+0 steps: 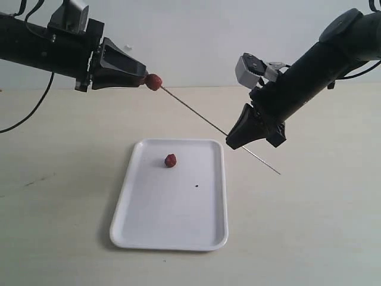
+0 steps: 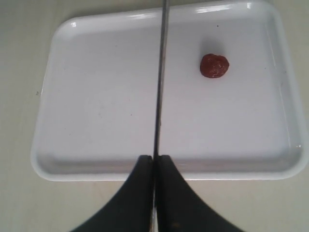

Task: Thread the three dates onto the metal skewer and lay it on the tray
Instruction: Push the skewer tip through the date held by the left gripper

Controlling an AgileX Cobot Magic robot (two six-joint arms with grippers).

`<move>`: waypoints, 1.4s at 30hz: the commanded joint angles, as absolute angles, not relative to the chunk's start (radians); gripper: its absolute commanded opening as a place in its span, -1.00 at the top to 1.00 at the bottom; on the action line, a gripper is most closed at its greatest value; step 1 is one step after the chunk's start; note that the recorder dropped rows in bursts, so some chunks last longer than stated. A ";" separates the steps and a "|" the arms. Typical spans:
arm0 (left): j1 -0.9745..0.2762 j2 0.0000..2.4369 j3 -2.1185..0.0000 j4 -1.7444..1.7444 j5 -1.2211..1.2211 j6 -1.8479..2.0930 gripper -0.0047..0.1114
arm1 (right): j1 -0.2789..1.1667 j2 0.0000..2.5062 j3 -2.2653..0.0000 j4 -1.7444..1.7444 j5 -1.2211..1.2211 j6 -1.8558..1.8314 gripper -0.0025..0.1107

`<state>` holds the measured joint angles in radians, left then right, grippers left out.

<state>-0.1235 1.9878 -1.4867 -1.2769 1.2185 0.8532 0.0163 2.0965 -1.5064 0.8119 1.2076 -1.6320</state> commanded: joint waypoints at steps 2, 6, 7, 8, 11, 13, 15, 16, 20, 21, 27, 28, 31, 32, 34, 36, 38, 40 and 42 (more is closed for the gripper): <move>-0.132 1.982 -1.491 -1.288 1.221 0.848 0.40 | 0.028 2.095 -1.502 0.846 1.221 -1.686 0.96; -0.132 1.982 -1.491 -1.288 1.221 0.848 0.40 | 0.049 2.095 -1.502 0.835 1.221 -1.709 0.96; -0.132 1.982 -1.491 -1.286 1.221 0.848 0.40 | 0.058 2.095 -1.502 0.827 1.221 -1.709 0.96; -0.132 1.982 -1.491 -1.284 1.221 0.848 0.40 | 0.062 2.095 -1.502 0.827 1.221 -1.711 0.96; -0.132 1.982 -1.491 -1.282 1.221 0.848 0.40 | 0.073 2.095 -1.502 0.831 1.199 -1.711 0.96; -0.132 1.982 -1.491 -1.282 1.221 0.848 0.40 | 0.074 2.095 -1.502 0.834 1.183 -1.711 0.96; -0.137 1.982 -1.491 -1.279 1.221 0.848 0.40 | 0.074 2.095 -1.502 0.836 1.177 -1.709 0.96; -0.140 1.982 -1.491 -1.276 1.221 0.848 0.40 | 0.074 2.095 -1.502 0.836 1.175 -1.709 0.96; -0.160 1.982 -1.491 -1.268 1.221 0.848 0.40 | 0.076 2.095 -1.502 0.836 1.174 -1.714 0.96; -0.162 1.982 -1.491 -1.268 1.221 0.848 0.40 | 0.076 2.095 -1.502 0.836 1.174 -1.719 0.96; -0.180 1.982 -1.491 -1.260 1.221 0.848 0.40 | 0.076 2.095 -1.502 0.836 1.174 -1.722 0.96; -0.182 1.982 -1.491 -1.258 1.221 0.848 0.40 | 0.076 2.095 -1.502 0.836 1.174 -1.722 0.96; -0.182 1.982 -1.491 -1.258 1.221 0.848 0.40 | 0.076 2.095 -1.502 0.837 1.174 -1.726 0.96; -0.182 1.982 -1.491 -1.258 1.221 0.848 0.40 | 0.076 2.095 -1.502 0.839 1.174 -1.725 0.96; -0.182 1.984 -1.491 -1.256 1.221 0.848 0.40 | 0.076 2.095 -1.502 0.842 1.174 -1.725 0.96; -0.182 1.990 -1.491 -1.256 1.221 0.848 0.40 | 0.076 2.095 -1.502 0.854 1.178 -1.725 0.96; -0.182 2.002 -1.491 -1.256 1.221 0.848 0.40 | 0.076 2.095 -1.502 0.858 1.178 -1.726 0.96; -0.182 2.021 -1.491 -1.256 1.221 0.848 0.40 | 0.080 2.093 -1.502 0.856 1.179 -1.726 0.96; -0.182 2.039 -1.491 -1.261 1.221 0.850 0.40 | 0.088 2.091 -1.502 0.856 1.180 -1.726 0.96</move>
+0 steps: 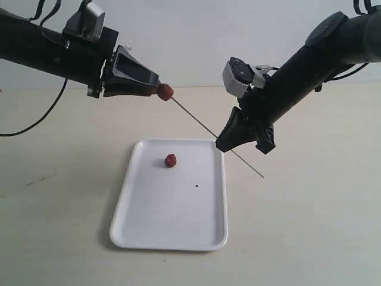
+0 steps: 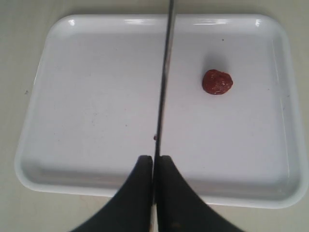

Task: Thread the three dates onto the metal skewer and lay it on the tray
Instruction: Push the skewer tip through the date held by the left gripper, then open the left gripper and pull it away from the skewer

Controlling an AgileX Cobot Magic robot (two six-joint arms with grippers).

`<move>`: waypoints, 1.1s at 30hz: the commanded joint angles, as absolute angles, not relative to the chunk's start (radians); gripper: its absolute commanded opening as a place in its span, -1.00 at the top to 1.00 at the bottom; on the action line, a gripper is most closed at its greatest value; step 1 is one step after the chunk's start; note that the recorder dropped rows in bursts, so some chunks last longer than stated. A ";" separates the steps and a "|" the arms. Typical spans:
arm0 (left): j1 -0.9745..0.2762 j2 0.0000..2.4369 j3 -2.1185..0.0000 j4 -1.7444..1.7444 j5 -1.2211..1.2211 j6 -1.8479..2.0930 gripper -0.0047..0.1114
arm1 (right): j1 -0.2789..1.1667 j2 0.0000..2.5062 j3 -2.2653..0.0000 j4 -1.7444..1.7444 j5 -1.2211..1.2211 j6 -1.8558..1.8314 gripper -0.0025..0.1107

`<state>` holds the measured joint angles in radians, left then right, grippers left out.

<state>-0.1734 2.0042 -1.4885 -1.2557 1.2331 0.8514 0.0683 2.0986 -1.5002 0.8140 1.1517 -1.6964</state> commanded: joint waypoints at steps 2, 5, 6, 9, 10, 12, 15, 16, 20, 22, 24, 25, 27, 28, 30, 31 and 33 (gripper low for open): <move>-0.182 2.058 -1.491 -1.270 1.221 0.857 0.40 | 0.093 2.091 -1.502 0.853 1.178 -1.726 0.96; -0.182 2.066 -1.491 -1.278 1.221 0.892 0.40 | 0.093 2.091 -1.502 0.857 1.173 -1.726 0.96; -0.182 2.066 -1.491 -1.280 1.221 0.901 0.40 | 0.093 2.091 -1.502 0.857 1.170 -1.726 0.96; -0.182 2.066 -1.491 -1.295 1.221 0.910 0.40 | 0.093 2.091 -1.502 0.860 1.153 -1.724 0.96; -0.182 2.066 -1.491 -1.295 1.221 0.910 0.40 | 0.093 2.091 -1.502 0.866 1.152 -1.724 0.96; -0.182 2.066 -1.491 -1.295 1.221 0.910 0.40 | 0.093 2.091 -1.502 0.867 1.152 -1.718 0.96; -0.182 2.066 -1.491 -1.295 1.221 0.910 0.40 | 0.093 2.091 -1.502 0.876 1.152 -1.715 0.96; -0.182 2.066 -1.491 -1.297 1.221 0.910 0.40 | 0.093 2.091 -1.502 0.885 1.155 -1.715 0.96; -0.191 2.068 -1.491 -1.295 1.221 0.910 0.40 | 0.093 2.091 -1.502 0.899 1.155 -1.715 0.96; -0.191 2.068 -1.491 -1.295 1.221 0.910 0.40 | 0.093 2.091 -1.502 0.899 1.155 -1.715 0.96; -0.191 2.068 -1.491 -1.302 1.221 0.913 0.40 | 0.093 2.091 -1.502 0.899 1.155 -1.715 0.96; -0.188 2.068 -1.491 -1.303 1.221 0.915 0.40 | 0.093 2.091 -1.502 0.899 1.155 -1.715 0.96; -0.175 2.068 -1.491 -1.305 1.221 0.915 0.32 | 0.093 2.091 -1.502 0.899 1.151 -1.706 0.96; -0.169 2.068 -1.491 -1.307 1.221 0.915 0.18 | 0.093 2.091 -1.502 0.899 1.144 -1.701 0.96; -0.160 2.068 -1.491 -1.317 1.221 0.915 0.00 | 0.093 2.091 -1.502 0.899 1.116 -1.685 0.96; -0.155 2.068 -1.491 -1.328 1.221 0.915 -0.07 | 0.093 2.091 -1.502 0.888 1.093 -1.665 0.96; -0.143 2.068 -1.491 -1.354 1.221 0.924 -0.11 | 0.093 2.091 -1.502 0.881 1.042 -1.634 0.96</move>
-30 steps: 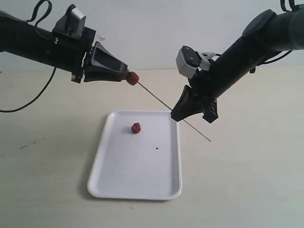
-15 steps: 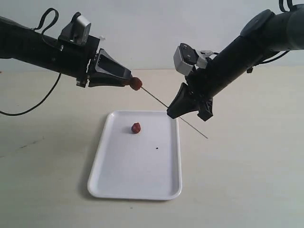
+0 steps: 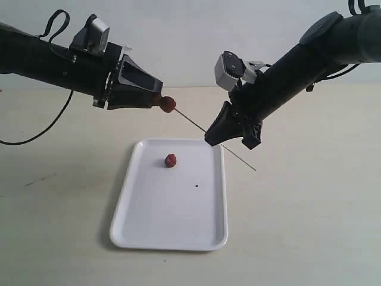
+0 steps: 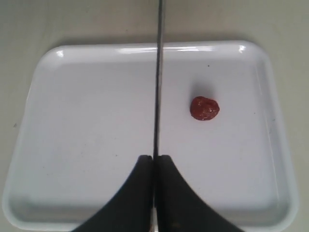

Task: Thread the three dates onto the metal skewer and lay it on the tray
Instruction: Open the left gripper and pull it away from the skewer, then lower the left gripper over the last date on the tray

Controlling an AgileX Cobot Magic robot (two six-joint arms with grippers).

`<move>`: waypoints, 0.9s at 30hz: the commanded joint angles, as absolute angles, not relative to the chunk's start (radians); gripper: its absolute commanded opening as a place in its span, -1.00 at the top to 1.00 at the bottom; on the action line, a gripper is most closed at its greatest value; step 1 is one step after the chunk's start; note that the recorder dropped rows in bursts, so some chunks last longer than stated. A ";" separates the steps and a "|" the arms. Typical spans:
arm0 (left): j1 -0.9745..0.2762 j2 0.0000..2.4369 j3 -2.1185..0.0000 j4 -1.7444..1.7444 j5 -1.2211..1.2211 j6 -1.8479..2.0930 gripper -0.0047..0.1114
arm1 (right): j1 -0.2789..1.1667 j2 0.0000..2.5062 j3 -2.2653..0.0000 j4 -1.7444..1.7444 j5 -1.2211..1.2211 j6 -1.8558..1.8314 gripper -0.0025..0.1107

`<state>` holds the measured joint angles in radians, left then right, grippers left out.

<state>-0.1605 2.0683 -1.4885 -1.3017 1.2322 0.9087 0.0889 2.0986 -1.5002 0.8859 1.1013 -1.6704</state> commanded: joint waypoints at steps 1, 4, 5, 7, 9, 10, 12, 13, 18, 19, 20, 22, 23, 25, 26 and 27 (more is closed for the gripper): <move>-0.138 2.068 -1.491 -1.364 1.221 0.926 -0.11 | 0.091 2.091 -1.502 0.881 1.015 -1.611 0.96; -0.128 2.068 -1.491 -1.366 1.221 0.942 -0.11 | 0.073 2.091 -1.502 0.878 0.945 -1.537 0.96; -0.128 2.068 -1.491 -1.364 1.221 0.951 -0.11 | 0.061 2.090 -1.502 0.878 0.914 -1.499 0.96; -0.135 2.068 -1.491 -1.357 1.221 0.961 -0.11 | 0.031 2.090 -1.502 0.872 0.863 -1.421 0.96; -0.150 2.068 -1.491 -1.322 1.221 0.961 -0.11 | 0.000 2.090 -1.502 0.872 0.853 -1.362 0.96; -0.157 2.068 -1.491 -1.298 1.221 0.961 -0.11 | -0.011 2.090 -1.502 0.872 0.855 -1.343 0.96; -0.180 2.068 -1.491 -1.233 1.189 0.957 -0.11 | -0.037 2.090 -1.502 0.872 0.871 -1.280 0.96; -0.195 2.068 -1.491 -1.190 1.148 0.946 -0.11 | -0.048 2.090 -1.504 0.866 0.887 -1.240 0.96; -0.289 2.068 -1.491 -0.955 0.931 0.869 -0.11 | -0.066 2.090 -1.529 0.792 0.982 -1.133 0.96; -0.315 2.068 -1.491 -0.906 0.889 0.849 -0.11 | -0.066 2.090 -1.535 0.786 1.000 -1.127 0.96; -0.341 2.068 -1.491 -0.862 0.850 0.826 -0.11 | -0.066 2.090 -1.537 0.786 1.002 -1.127 0.96; -0.393 2.068 -1.491 -0.785 0.777 0.765 -0.11 | -0.066 2.090 -1.542 0.786 1.001 -1.122 0.96; -0.420 2.068 -1.491 -0.738 0.734 0.734 -0.11 | -0.066 2.090 -1.542 0.788 1.001 -1.122 0.96; -0.466 2.070 -1.491 -0.635 0.665 0.648 -0.11 | -0.066 2.090 -1.542 0.800 1.003 -1.122 0.96; -0.491 2.070 -1.491 -0.569 0.635 0.600 -0.11 | -0.066 2.090 -1.542 0.805 1.002 -1.122 0.96; -0.515 2.070 -1.491 -0.491 0.611 0.540 -0.11 | -0.066 2.090 -1.542 0.810 1.002 -1.122 0.96</move>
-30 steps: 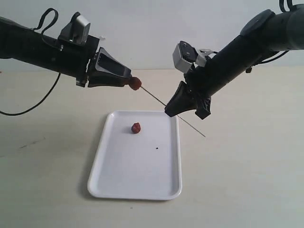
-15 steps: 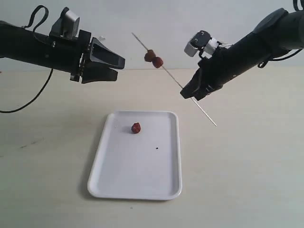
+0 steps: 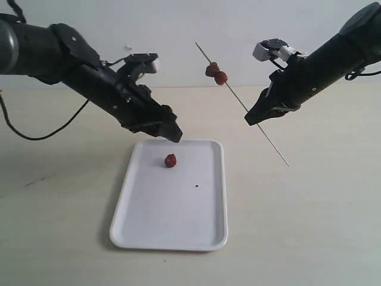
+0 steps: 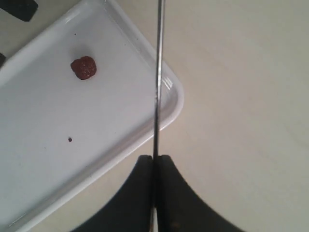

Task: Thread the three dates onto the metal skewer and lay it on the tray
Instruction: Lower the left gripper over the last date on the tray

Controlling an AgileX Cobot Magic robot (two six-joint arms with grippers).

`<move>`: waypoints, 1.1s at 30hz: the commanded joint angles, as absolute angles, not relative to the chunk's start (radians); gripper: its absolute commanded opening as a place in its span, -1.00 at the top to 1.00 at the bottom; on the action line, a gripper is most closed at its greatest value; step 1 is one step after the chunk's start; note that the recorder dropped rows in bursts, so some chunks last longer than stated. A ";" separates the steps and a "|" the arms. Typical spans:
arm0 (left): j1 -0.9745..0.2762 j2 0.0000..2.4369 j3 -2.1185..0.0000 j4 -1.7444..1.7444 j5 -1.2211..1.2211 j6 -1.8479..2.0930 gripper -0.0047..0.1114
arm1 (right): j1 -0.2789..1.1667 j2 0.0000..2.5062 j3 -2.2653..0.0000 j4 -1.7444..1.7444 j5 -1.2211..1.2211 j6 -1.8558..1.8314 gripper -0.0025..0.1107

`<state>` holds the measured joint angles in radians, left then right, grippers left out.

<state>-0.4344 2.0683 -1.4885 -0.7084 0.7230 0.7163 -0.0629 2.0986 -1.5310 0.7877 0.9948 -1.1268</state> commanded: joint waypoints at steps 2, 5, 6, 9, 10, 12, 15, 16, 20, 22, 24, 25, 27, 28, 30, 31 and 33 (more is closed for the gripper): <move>-0.554 2.070 -1.491 -0.327 0.587 0.416 -0.11 | -0.066 2.090 -1.542 0.812 1.002 -1.122 0.96; -0.602 2.070 -1.491 -0.151 0.587 0.268 -0.11 | -0.066 2.090 -1.542 0.812 1.004 -1.122 0.96; -0.613 2.070 -1.491 -0.105 0.585 0.245 -0.11 | -0.066 2.090 -1.542 0.814 1.007 -1.122 0.96; -0.624 2.070 -1.491 -0.031 0.570 0.258 -0.11 | -0.066 2.090 -1.542 0.819 1.026 -1.122 0.96; -0.624 2.070 -1.491 0.006 0.569 0.281 -0.11 | -0.066 2.090 -1.542 0.819 1.032 -1.122 0.96; -0.624 2.070 -1.491 0.076 0.566 0.361 -0.11 | -0.064 2.090 -1.542 0.819 1.045 -1.122 0.96; -0.624 2.070 -1.491 0.152 0.582 0.511 -0.11 | -0.064 2.090 -1.542 0.819 1.047 -1.130 0.96; -0.624 2.070 -1.491 0.163 0.591 0.568 -0.11 | -0.064 2.090 -1.542 0.819 1.047 -1.134 0.96; -0.624 2.070 -1.491 0.170 0.612 0.888 -0.11 | -0.064 2.090 -1.542 0.819 1.047 -1.143 0.96; -0.625 2.070 -1.491 0.170 0.612 1.017 -0.11 | -0.064 2.090 -1.542 0.819 1.047 -1.151 0.96; -0.626 2.072 -1.491 0.168 0.612 1.134 -0.11 | -0.064 2.090 -1.542 0.819 1.047 -1.153 0.96; -0.626 2.072 -1.491 0.168 0.612 1.171 -0.11 | -0.064 2.090 -1.542 0.819 1.049 -1.160 0.96; -0.628 2.072 -1.491 0.163 0.610 1.201 -0.11 | -0.064 2.090 -1.542 0.819 1.049 -1.164 0.96; -0.628 2.072 -1.491 0.163 0.610 1.208 -0.11 | -0.064 2.090 -1.542 0.819 1.049 -1.164 0.96; -0.628 2.072 -1.491 0.163 0.605 1.229 -0.11 | -0.064 2.090 -1.542 0.819 1.049 -1.164 0.96; -0.628 2.073 -1.491 0.163 0.603 1.240 -0.11 | -0.064 2.090 -1.542 0.819 1.049 -1.164 0.96; -0.628 2.082 -1.491 0.163 0.589 1.260 -0.11 | -0.064 2.090 -1.542 0.819 1.049 -1.164 0.96</move>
